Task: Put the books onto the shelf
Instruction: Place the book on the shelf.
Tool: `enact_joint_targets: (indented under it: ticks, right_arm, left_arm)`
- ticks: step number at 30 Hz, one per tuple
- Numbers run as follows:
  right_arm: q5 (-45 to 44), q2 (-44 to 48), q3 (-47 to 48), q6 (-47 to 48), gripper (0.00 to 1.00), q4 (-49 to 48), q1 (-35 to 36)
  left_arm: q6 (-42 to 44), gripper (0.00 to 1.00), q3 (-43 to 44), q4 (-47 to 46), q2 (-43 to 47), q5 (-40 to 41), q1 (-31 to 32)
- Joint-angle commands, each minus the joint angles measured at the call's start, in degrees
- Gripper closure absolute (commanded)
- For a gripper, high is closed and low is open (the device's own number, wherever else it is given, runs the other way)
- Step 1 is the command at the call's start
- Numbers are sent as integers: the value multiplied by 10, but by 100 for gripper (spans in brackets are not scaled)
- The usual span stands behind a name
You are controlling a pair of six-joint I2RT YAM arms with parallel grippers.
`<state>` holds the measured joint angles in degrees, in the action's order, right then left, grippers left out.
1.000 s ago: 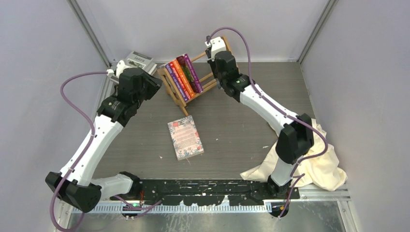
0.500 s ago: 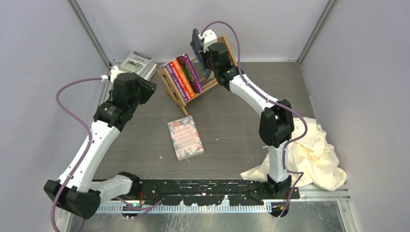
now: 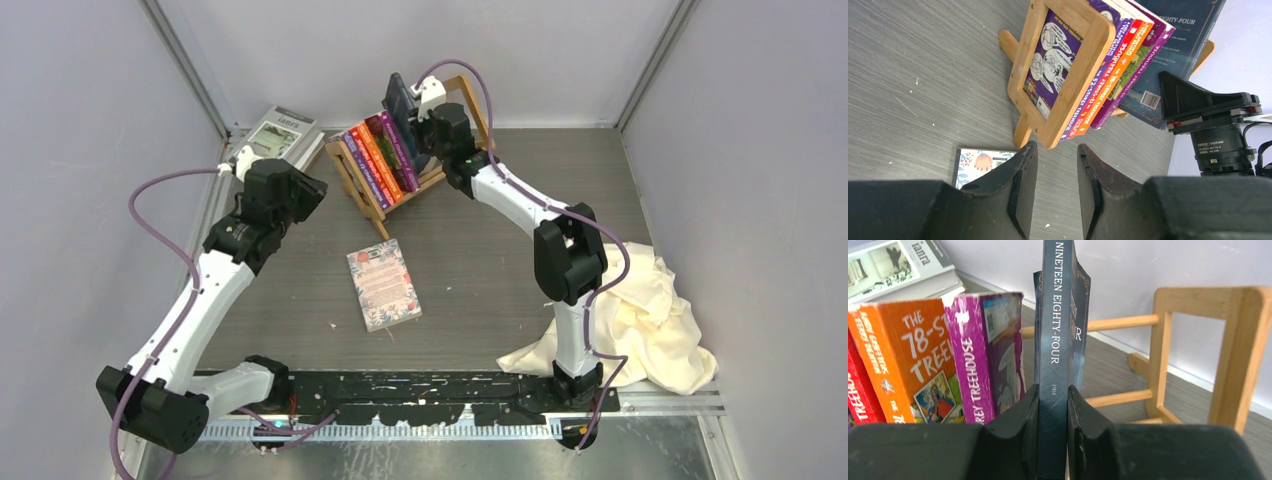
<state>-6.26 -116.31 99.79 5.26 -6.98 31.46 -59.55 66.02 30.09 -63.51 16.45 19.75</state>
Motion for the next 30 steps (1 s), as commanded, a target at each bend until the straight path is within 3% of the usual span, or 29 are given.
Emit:
enact_joint_targets:
  ticks: [1,16,30]
  right_arm:
    - [19,31,-15,-13,99,-146,-1]
    - [49,22,-108,-71,99,-236,-13]
    - [14,42,-198,-73,99,-227,-14]
  left_arm:
    - [3,65,-17,-57,12,4,-3]
    - [-8,66,-75,-96,31,24,-3]
    - [-15,66,-84,-110,32,24,-3]
